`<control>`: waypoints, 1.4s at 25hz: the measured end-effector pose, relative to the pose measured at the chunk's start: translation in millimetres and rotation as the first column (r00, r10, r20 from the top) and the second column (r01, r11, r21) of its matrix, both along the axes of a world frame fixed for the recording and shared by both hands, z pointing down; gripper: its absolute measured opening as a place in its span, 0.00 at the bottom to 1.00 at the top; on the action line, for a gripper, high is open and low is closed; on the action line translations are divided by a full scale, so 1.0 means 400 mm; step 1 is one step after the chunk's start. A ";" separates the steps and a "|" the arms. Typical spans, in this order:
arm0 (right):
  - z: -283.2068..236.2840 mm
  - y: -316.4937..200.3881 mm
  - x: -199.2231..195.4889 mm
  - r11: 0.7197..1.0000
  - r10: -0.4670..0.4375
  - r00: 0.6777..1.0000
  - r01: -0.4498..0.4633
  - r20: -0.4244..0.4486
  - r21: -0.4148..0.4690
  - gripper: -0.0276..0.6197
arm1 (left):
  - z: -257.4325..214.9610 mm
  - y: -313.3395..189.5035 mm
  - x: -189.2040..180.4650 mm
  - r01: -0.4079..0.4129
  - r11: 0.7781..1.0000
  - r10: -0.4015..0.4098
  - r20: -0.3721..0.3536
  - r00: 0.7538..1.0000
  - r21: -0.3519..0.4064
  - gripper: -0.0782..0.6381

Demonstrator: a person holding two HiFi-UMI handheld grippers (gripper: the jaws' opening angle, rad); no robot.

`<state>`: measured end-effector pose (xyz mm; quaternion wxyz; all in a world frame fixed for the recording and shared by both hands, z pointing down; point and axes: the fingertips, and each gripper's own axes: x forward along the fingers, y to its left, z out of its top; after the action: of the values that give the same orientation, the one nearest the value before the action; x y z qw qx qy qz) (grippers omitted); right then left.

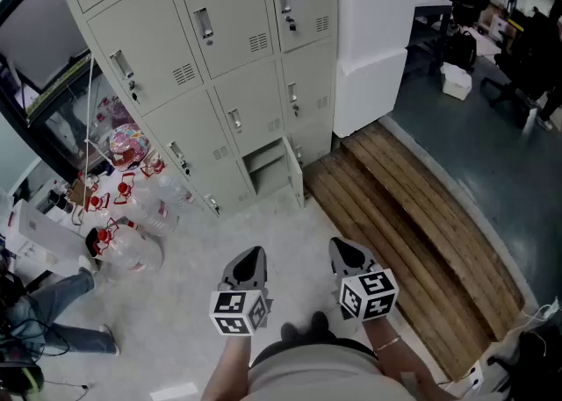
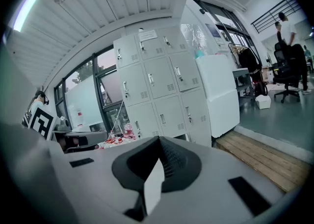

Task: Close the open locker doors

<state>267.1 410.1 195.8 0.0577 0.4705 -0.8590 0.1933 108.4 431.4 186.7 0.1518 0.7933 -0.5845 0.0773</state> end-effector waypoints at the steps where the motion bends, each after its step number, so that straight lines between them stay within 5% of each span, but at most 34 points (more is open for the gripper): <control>1: -0.003 -0.001 0.006 1.000 0.004 1.000 -0.004 0.001 0.003 0.05 | 0.000 0.000 0.004 0.002 1.000 -0.002 0.002 1.000 0.001 0.14; 14: -0.004 -0.055 0.042 1.000 0.022 0.997 -0.022 0.073 0.007 0.05 | -0.001 -0.022 0.019 0.044 0.999 -0.044 0.028 0.999 0.005 0.14; 20: 0.035 -0.113 0.016 0.997 -0.003 0.990 0.013 0.143 -0.075 0.16 | 0.026 -0.070 -0.014 0.067 0.997 -0.066 0.040 0.997 -0.025 0.14; 35: 0.136 -0.574 -0.161 0.983 0.036 0.993 -0.014 0.116 -0.185 0.20 | 0.127 -0.541 -0.201 0.029 0.996 -0.029 0.004 1.000 -0.085 0.14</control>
<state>202.7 180.4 250.1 0.0470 0.4617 -0.8334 0.3000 28.0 214.9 237.6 0.1858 0.7773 -0.5925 0.1013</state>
